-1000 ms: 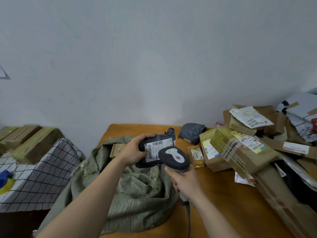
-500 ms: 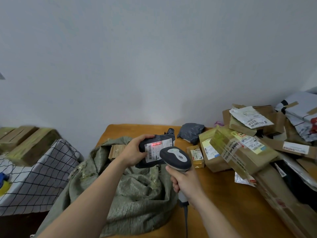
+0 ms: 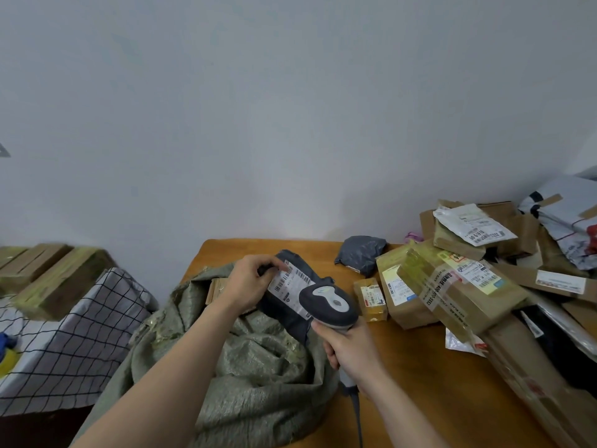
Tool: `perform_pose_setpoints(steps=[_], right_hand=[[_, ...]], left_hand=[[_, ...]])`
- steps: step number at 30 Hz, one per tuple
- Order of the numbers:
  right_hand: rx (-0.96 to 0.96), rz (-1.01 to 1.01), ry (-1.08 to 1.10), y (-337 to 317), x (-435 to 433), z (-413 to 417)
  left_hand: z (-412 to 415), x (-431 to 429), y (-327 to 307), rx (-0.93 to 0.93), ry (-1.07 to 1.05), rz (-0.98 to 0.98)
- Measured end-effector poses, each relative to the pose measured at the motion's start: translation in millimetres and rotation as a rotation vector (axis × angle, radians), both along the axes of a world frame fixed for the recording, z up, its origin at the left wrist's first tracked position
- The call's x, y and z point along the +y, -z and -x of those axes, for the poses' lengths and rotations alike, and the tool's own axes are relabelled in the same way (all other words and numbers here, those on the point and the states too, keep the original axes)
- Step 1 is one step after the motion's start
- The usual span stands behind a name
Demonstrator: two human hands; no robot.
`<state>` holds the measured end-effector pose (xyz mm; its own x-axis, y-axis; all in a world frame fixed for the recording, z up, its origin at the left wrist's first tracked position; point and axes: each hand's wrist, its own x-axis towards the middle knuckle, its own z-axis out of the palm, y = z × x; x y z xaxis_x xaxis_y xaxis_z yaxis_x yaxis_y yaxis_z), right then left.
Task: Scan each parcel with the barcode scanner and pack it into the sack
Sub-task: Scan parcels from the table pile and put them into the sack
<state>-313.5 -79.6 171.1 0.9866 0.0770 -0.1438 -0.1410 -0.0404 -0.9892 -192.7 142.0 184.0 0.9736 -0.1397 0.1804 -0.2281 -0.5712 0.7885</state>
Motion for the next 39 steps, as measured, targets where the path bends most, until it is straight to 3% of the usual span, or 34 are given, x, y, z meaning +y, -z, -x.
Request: perform_pose_setpoints(steps=[5,12,39], right_hand=[[0.004,0.054,-0.053,-0.5,3.3,-1.4],[-0.019,0.093,-0.114,-4.7,11.4,-2.0],[-0.091,0.162,-0.109,-7.9,20.6,-1.0]], left_hand=[[-10.6,6.9,-7.3,0.122,0.128,-0.083],[-15.1,13.5,-9.9,0.183,0.131,-0.024],[-30.9,21.6,-7.0,0.184,0.192,-0.14]])
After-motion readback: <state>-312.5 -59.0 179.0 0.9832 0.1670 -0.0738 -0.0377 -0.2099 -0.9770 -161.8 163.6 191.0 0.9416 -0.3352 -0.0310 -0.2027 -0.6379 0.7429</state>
